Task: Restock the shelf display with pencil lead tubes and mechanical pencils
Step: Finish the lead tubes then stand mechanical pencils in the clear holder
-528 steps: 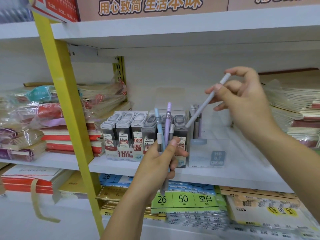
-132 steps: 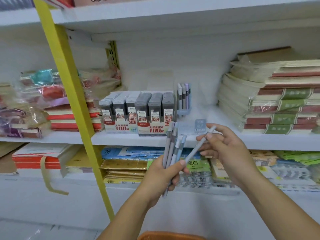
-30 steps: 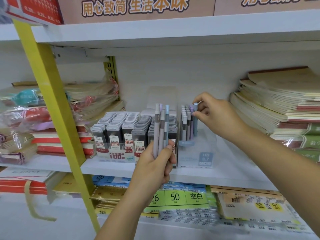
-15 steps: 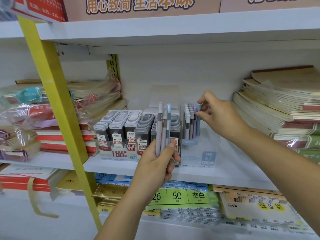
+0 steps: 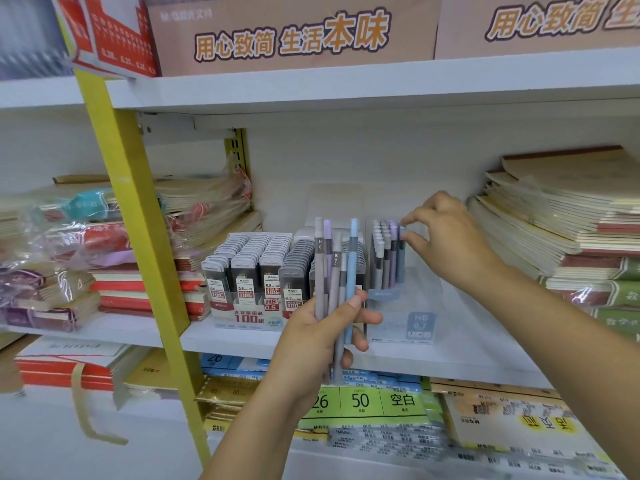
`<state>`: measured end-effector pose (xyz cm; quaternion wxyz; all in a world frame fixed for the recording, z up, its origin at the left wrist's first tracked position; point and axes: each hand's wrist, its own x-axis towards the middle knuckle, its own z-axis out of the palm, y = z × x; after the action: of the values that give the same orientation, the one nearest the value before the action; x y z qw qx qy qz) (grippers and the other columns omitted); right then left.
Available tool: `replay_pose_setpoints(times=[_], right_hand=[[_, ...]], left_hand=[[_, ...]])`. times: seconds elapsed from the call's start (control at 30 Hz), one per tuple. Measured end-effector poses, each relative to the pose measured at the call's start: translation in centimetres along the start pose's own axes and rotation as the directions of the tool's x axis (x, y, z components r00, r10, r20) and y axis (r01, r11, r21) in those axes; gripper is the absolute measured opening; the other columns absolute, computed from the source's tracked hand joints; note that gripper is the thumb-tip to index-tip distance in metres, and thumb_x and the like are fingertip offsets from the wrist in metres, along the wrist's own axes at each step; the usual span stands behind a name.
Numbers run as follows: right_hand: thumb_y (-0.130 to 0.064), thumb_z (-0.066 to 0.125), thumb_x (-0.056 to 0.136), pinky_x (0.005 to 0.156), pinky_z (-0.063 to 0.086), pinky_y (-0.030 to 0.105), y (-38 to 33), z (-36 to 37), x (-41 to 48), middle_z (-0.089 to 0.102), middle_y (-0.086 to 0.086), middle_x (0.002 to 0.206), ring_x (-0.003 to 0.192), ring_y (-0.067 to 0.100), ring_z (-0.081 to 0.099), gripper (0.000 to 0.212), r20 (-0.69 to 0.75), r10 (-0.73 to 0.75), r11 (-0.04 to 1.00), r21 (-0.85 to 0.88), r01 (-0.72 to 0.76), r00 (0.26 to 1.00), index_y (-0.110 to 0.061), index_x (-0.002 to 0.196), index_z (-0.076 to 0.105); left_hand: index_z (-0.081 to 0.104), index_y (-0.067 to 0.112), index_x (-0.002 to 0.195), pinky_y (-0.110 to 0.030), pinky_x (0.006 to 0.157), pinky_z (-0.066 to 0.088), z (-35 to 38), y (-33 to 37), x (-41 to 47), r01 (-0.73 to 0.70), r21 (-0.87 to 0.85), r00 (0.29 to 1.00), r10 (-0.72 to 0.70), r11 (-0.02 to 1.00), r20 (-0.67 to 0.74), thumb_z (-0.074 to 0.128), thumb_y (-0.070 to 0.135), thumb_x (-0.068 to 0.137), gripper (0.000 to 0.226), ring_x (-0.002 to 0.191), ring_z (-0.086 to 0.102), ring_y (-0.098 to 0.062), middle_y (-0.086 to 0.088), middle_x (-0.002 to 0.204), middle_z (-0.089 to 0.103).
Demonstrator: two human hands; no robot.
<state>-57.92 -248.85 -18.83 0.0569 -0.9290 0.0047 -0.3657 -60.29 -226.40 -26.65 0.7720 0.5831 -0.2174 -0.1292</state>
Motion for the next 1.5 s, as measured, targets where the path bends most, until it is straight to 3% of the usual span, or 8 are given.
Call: replay_pose_setpoints(times=[0.1,0.2,0.4,0.53,0.7,1.03,1.27,1.5], right_hand=[[-0.032,0.055,0.095,0.077,0.041,0.023,-2.1,-1.4,-2.1,0.061,-0.011,0.096,0.091,0.008,0.056,0.024,-0.068,0.046,0.931,0.363,-0.018,0.997,-0.023,0.113,0.068],[-0.032,0.060,0.092,0.070,0.053,0.018,-4.8,-2.7,-3.8,0.073,-0.004,0.088,0.081,0.006,0.067,0.026,0.190,0.030,0.581,0.796,-0.172,0.981,-0.033,0.118,0.062],[-0.007,0.062,0.091,0.056,0.053,0.023,-4.0,-3.9,-3.3,0.074,0.007,0.082,0.076,0.024,0.070,0.024,0.106,0.189,0.383,0.908,-0.173,0.976,-0.024,0.108,0.059],[-0.011,0.064,0.091,0.062,0.055,0.021,-1.0,-4.6,-1.8,0.072,0.007,0.084,0.077,0.010,0.071,0.033,-0.097,0.210,0.581,0.813,-0.044,0.973,-0.037,0.099,0.046],[-0.018,0.068,0.089,0.076,0.057,0.038,0.1,-1.5,-1.2,0.067,-0.002,0.091,0.080,0.012,0.066,0.029,-0.016,-0.005,0.901,0.434,0.012,1.000,-0.032,0.101,0.045],[-0.016,0.069,0.087,0.072,0.054,0.035,0.7,0.8,-0.7,0.066,-0.006,0.084,0.076,0.011,0.064,0.026,0.033,-0.058,0.912,0.407,0.040,0.998,-0.030,0.096,0.049],[-0.021,0.074,0.083,0.081,0.041,0.038,0.4,0.6,-0.3,0.062,0.010,0.099,0.097,0.029,0.052,0.022,-0.050,-0.145,0.989,-0.030,0.143,0.988,-0.010,0.102,0.068],[-0.020,0.060,0.094,0.081,0.036,0.026,-0.5,-0.4,-2.2,0.061,0.004,0.099,0.098,0.022,0.052,0.024,-0.141,-0.065,0.989,0.121,0.083,0.988,-0.012,0.115,0.069]], left_hand=[[0.077,0.021,0.100,-0.021,0.045,0.043,0.0,-0.1,0.0,0.009,-0.001,1.000,-0.009,1.000,0.027,0.080,0.052,0.071,0.043,0.057,0.057,-0.008,-0.008,0.097,0.078],[0.075,0.021,0.103,-0.020,0.045,0.041,0.5,-0.1,0.2,0.015,0.020,0.999,-0.016,1.000,0.052,0.079,0.049,0.073,0.042,0.055,0.055,-0.008,-0.010,0.095,0.078],[0.065,0.019,0.112,-0.021,0.045,0.045,1.4,-0.1,0.5,0.008,0.133,1.000,-0.006,0.991,-0.012,0.065,0.039,0.090,0.030,0.054,0.060,-0.008,-0.003,0.094,0.079],[0.063,0.015,0.101,-0.019,0.040,0.039,1.3,-0.4,0.5,-0.038,0.169,0.995,0.053,0.985,-0.088,0.057,0.032,0.098,0.018,0.042,0.045,-0.006,0.002,0.070,0.073],[0.062,0.013,0.098,-0.018,0.037,0.032,1.6,-0.5,0.7,-0.056,0.127,0.990,0.072,0.990,-0.123,0.057,0.036,0.098,0.023,0.043,0.039,-0.007,0.001,0.068,0.066],[0.068,0.019,0.101,-0.022,0.038,0.032,0.9,-1.1,1.2,-0.066,0.074,0.991,0.074,0.995,-0.108,0.058,0.033,0.099,0.017,0.045,0.041,-0.009,-0.003,0.072,0.066],[0.068,0.021,0.112,-0.022,0.047,0.041,0.6,-1.1,1.2,-0.053,-0.038,0.998,0.051,0.998,-0.041,0.058,0.026,0.100,0.017,0.053,0.048,-0.010,-0.003,0.078,0.067],[0.068,0.017,0.114,-0.020,0.050,0.045,0.8,-0.9,1.1,-0.077,-0.013,0.997,0.077,0.997,0.021,0.065,0.032,0.089,0.030,0.056,0.051,-0.009,-0.003,0.081,0.071]])
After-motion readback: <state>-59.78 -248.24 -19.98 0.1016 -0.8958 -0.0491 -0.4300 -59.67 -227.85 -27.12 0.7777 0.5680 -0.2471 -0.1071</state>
